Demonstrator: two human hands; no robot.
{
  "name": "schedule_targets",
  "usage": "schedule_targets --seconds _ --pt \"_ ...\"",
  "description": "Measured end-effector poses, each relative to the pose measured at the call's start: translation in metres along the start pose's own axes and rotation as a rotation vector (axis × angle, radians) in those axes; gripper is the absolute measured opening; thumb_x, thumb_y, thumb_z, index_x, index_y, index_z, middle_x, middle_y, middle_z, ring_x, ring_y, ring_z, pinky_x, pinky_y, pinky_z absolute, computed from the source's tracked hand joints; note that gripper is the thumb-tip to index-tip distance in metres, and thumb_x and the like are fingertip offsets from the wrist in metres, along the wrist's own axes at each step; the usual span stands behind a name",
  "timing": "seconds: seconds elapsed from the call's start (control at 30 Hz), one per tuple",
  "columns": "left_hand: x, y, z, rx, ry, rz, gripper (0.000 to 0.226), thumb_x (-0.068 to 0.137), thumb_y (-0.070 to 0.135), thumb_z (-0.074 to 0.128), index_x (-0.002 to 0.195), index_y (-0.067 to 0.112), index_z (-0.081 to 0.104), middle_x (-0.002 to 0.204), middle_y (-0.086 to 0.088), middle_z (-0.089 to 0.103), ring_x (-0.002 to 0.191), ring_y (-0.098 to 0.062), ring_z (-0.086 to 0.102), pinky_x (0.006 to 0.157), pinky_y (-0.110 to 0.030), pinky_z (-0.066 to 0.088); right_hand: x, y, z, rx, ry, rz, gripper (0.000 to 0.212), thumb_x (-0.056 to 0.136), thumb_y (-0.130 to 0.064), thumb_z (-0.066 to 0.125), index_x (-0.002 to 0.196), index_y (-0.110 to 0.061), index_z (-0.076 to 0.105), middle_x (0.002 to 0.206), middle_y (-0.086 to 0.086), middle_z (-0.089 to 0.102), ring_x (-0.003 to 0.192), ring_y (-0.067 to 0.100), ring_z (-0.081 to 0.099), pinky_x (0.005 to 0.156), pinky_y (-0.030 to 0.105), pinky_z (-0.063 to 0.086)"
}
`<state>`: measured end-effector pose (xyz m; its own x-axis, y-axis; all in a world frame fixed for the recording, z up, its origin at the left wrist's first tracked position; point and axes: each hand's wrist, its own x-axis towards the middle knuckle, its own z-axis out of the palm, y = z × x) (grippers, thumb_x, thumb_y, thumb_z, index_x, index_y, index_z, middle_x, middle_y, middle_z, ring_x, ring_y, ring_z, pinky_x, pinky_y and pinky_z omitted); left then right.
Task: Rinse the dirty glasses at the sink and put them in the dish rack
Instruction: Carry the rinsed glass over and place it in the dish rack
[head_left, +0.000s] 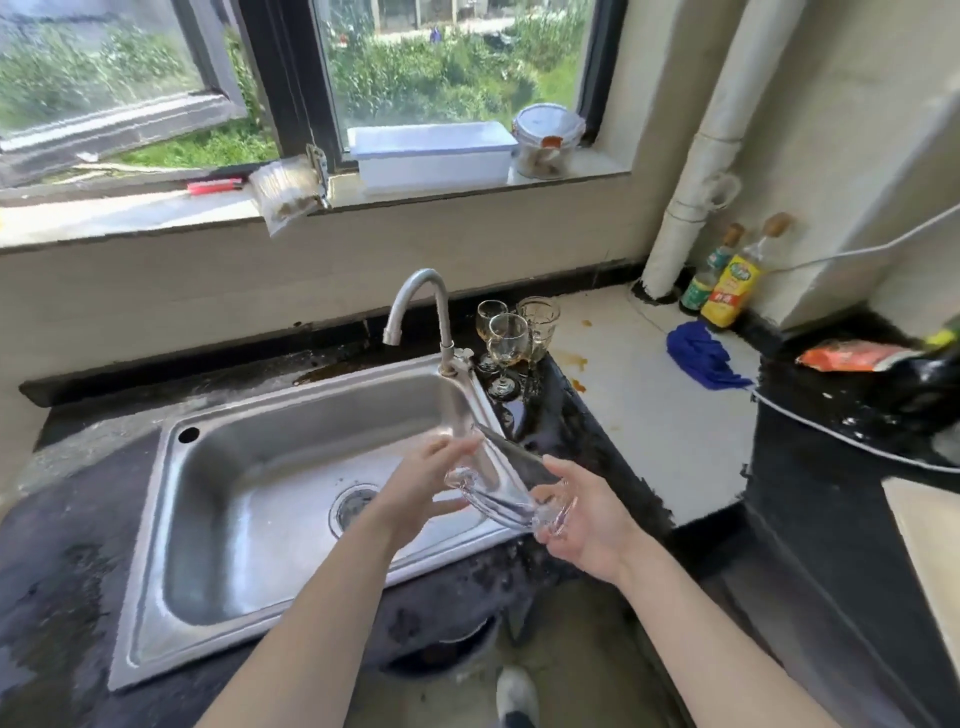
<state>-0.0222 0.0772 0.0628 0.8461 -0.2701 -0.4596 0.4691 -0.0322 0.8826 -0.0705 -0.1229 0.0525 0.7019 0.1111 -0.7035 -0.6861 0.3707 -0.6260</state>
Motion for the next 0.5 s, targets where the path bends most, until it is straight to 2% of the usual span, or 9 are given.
schedule_targets --seconds 0.07,0.13,0.2,0.27,0.3,0.4,0.5 --pt "-0.003 0.002 0.024 0.083 -0.068 -0.029 0.052 0.084 0.042 0.068 0.122 0.010 0.051 0.121 -0.008 0.060 0.110 -0.022 0.060 0.071 -0.034 0.055 -0.024 0.006 -0.023 -0.039 0.035 -0.034 0.060 0.065 -0.048 0.076 0.104 -0.007 0.057 0.079 0.011 0.055 0.055 0.020 0.049 0.039 0.021 0.036" --pt "-0.007 0.001 0.051 0.136 -0.218 -0.097 0.055 0.084 0.036 0.070 0.126 0.012 0.044 0.120 -0.011 0.061 0.105 -0.022 0.062 0.066 -0.034 0.056 -0.052 0.008 -0.051 -0.110 0.078 -0.100 0.064 0.058 -0.049 0.077 0.107 -0.011 0.060 0.090 0.013 0.059 0.068 0.023 0.056 0.048 0.022 0.041" --pt "-0.012 -0.004 0.084 0.192 -0.460 -0.179 0.056 0.081 0.033 0.075 0.126 0.016 0.047 0.116 -0.011 0.062 0.097 -0.023 0.065 0.074 -0.038 0.058 -0.089 0.007 -0.080 -0.220 0.119 -0.176 0.053 0.068 -0.048 0.071 0.110 -0.017 0.065 0.087 0.009 0.061 0.071 0.019 0.057 0.053 0.022 0.037" --pt "-0.019 -0.011 0.124 0.276 -0.702 -0.219 0.063 0.069 0.032 0.079 0.124 0.016 0.053 0.108 -0.010 0.064 0.089 -0.024 0.068 0.088 -0.044 0.054 -0.130 0.006 -0.110 -0.281 0.184 -0.257 0.037 0.068 -0.046 0.071 0.097 -0.023 0.069 0.078 0.006 0.057 0.061 0.014 0.048 0.050 0.024 0.024" --pt "-0.023 -0.015 0.146 0.313 -0.790 -0.224 0.066 0.066 0.031 0.079 0.124 0.015 0.053 0.104 -0.010 0.065 0.087 -0.023 0.069 0.090 -0.044 0.053 -0.149 0.007 -0.125 -0.294 0.250 -0.291 0.034 0.064 -0.046 0.073 0.090 -0.025 0.068 0.078 0.005 0.057 0.061 0.013 0.046 0.052 0.026 0.024" --pt "-0.040 -0.023 0.219 0.441 -0.981 -0.222 0.065 0.072 0.030 0.074 0.130 0.013 0.050 0.099 -0.014 0.068 0.094 -0.024 0.069 0.096 -0.044 0.052 -0.212 0.016 -0.170 -0.270 0.428 -0.363 0.033 0.059 -0.044 0.080 0.082 -0.025 0.066 0.083 0.007 0.059 0.068 0.017 0.049 0.058 0.028 0.032" --pt "-0.060 -0.033 0.293 0.629 -1.190 -0.151 0.057 0.071 0.031 0.074 0.124 0.017 0.056 0.102 -0.012 0.071 0.099 -0.025 0.068 0.096 -0.039 0.052 -0.272 0.035 -0.210 -0.281 0.552 -0.406 0.039 0.063 -0.041 0.082 0.096 -0.023 0.069 0.096 0.005 0.065 0.086 0.018 0.053 0.063 0.026 0.037"
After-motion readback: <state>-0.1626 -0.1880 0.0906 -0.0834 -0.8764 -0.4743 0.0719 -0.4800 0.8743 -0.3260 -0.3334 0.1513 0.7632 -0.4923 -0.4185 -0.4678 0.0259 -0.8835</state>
